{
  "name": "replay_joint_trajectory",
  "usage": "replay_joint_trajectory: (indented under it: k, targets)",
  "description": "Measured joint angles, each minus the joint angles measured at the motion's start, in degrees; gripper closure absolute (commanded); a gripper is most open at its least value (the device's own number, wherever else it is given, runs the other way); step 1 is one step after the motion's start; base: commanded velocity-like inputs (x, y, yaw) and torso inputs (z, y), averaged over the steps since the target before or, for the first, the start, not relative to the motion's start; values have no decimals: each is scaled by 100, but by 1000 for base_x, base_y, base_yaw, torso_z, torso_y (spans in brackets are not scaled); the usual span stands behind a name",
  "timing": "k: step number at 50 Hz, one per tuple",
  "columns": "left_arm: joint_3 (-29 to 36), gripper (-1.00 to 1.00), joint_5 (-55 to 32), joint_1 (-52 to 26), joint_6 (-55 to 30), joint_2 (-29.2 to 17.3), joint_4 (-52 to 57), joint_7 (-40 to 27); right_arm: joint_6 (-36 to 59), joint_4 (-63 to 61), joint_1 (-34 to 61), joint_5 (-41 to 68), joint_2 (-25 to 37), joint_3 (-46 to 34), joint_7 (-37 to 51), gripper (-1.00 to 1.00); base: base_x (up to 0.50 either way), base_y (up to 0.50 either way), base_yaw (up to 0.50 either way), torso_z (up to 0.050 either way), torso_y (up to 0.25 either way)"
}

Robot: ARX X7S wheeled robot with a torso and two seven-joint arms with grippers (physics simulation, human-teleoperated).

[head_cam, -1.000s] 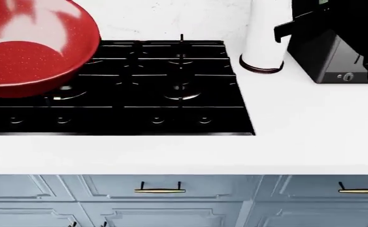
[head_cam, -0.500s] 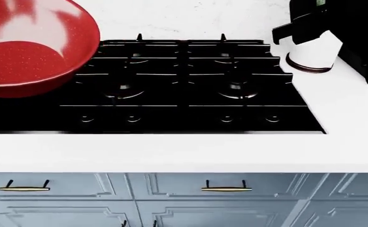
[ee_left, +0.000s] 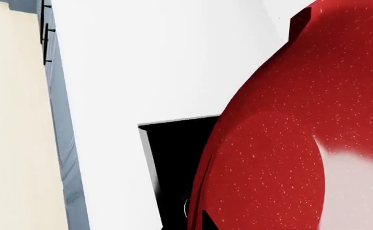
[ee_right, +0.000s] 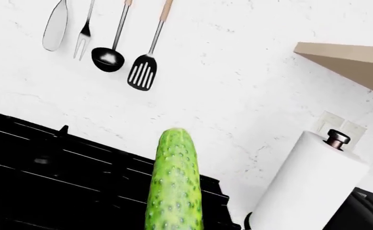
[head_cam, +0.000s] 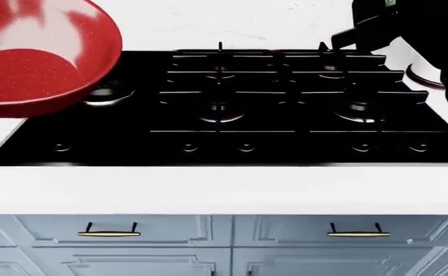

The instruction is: Place the two vegetables and bowl onto the tray for setting up a vegetable dip station.

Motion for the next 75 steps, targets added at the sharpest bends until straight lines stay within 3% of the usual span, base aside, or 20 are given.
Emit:
replay_joint_trajectory:
  k: [75]
  targets:
    - [-28, 100, 19, 1, -43, 12, -11, 0, -85, -50, 110, -31, 0, -232, -95, 100, 92, 500, 0, 0, 1]
